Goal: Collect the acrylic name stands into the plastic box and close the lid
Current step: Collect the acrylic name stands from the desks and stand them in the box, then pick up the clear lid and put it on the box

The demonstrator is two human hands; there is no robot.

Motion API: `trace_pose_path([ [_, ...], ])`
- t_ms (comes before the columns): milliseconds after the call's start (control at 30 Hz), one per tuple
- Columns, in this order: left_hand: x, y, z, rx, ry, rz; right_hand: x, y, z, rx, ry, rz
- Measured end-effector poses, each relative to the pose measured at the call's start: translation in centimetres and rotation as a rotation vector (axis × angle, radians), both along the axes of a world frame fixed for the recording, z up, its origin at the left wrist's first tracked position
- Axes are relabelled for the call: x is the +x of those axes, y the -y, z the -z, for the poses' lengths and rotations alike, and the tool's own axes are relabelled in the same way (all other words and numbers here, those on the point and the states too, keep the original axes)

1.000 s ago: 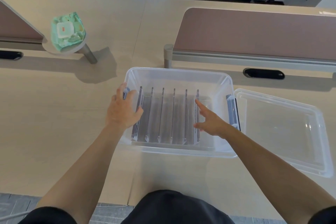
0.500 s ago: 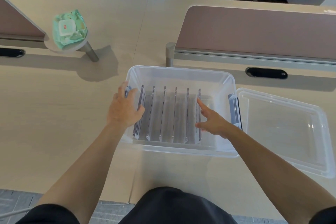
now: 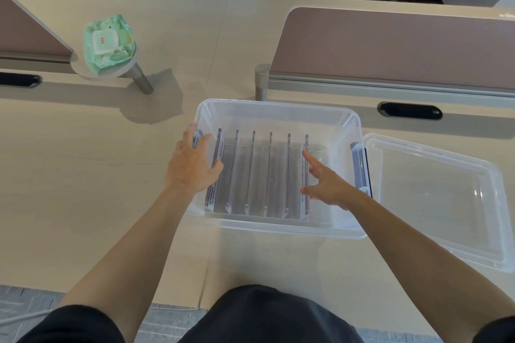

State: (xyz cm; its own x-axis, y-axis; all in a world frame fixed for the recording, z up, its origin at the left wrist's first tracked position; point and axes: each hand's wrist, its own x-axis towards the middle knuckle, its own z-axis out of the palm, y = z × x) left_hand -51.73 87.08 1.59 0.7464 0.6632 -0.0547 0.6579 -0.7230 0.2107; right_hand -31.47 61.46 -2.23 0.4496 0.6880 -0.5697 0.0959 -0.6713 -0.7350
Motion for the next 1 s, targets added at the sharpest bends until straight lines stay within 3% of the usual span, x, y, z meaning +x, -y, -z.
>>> trace_pose_path([
  [133,0.0,0.2,-0.3,0.095,-0.064,0.035,-0.5,-0.1,-1.8,-0.067,0.125,-0.04],
  [200,0.3,1.1,-0.4,0.136,0.0,0.08,-0.9,-0.2,-3.7,-0.096,0.255,-0.049],
  [433,8.5,9.0,-3.7,-0.1,0.161,0.363,-0.3,3.3,-12.9,-0.13,0.542,-0.002],
  [567,13.4,14.4,-5.4,-0.189,0.188,0.487,2.8,8.6,-15.2,-0.214,0.616,0.066],
  [833,23.9,23.3,-4.9,-0.136,-0.018,0.68,13.4,20.4,-12.6,-0.279,0.572,0.142],
  [1000,31.1,28.3,-2.7,-0.115,-0.23,0.676,20.6,25.5,-8.3,-0.363,0.529,0.011],
])
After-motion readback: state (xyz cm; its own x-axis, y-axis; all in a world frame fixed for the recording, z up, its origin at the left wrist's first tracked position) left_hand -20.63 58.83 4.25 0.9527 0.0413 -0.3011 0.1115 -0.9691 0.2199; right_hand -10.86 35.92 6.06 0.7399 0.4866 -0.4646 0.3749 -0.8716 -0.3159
